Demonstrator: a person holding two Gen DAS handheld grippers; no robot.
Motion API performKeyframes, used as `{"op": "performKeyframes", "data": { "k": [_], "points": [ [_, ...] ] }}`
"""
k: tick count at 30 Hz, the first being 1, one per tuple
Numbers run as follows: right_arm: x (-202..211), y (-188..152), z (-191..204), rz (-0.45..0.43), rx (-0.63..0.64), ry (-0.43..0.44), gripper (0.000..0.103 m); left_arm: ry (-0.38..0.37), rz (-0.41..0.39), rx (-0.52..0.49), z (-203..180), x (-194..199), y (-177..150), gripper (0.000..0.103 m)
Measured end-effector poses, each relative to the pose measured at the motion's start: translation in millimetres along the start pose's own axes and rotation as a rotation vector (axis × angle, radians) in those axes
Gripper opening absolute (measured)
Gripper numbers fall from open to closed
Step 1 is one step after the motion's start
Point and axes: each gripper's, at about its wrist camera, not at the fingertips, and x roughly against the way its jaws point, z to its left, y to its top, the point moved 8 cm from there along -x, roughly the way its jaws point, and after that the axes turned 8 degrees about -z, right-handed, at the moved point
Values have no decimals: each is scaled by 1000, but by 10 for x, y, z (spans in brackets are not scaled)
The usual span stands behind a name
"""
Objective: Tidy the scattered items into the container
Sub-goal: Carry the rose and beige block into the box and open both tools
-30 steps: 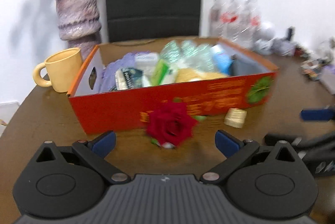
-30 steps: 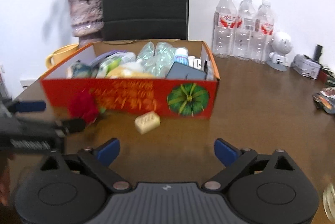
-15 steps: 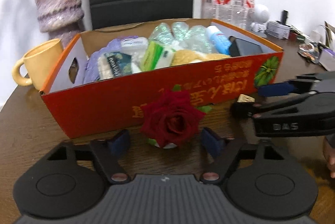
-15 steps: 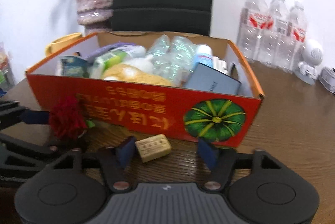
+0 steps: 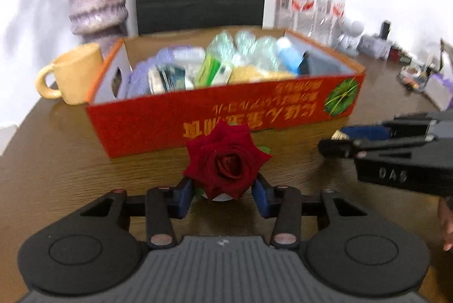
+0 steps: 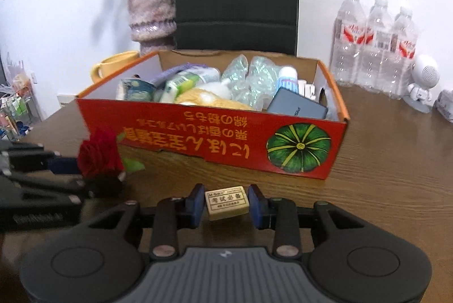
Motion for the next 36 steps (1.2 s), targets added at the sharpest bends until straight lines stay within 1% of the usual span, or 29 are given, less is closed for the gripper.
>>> {"op": "performKeyframes", "data": {
  "k": [4,7,10,13,17,19,21,23,25,27,29,30,32,34,36],
  "points": [
    [335,56,101,-41,23,19,32,-19,-39,40,4,396,139,44],
    [567,37,183,-55,38,31,32,-30,-52,92,12,688,100,44],
    [761,-131,268,-27,32,41,32,-41,-30,146,29,904,-113,43],
    [940,-324,353,6,17,55,32,-39,18,194,62,1032,-365,43],
    [1140,-574,467,40,5,71,32,-34,46,163,18,1177,-564,43],
    [1221,-607,490,43,1,69,32,-65,56,177,6,1242,-601,42],
    [1278,-446,435,15,-14,72,32,-126,67,221,17,1263,-553,42],
    [1335,-284,379,-13,-29,74,32,-193,74,255,39,1244,-421,42],
    [1358,-57,308,-36,-28,74,32,-242,68,243,81,1208,-184,41],
    [1314,239,221,-47,-18,68,32,-284,64,214,156,1149,164,41],
    [1223,626,147,-33,-32,113,32,-320,88,188,268,1055,582,41],
    [1141,830,110,-6,-46,137,32,-323,106,171,318,980,794,41],
    [978,1240,39,48,-75,183,32,-293,129,117,403,802,1200,41],
    [753,1638,-11,119,-74,182,32,-209,174,65,480,543,1566,41],
    [506,1991,-73,195,-86,181,32,-174,232,53,508,295,1817,41]
  ]
}}
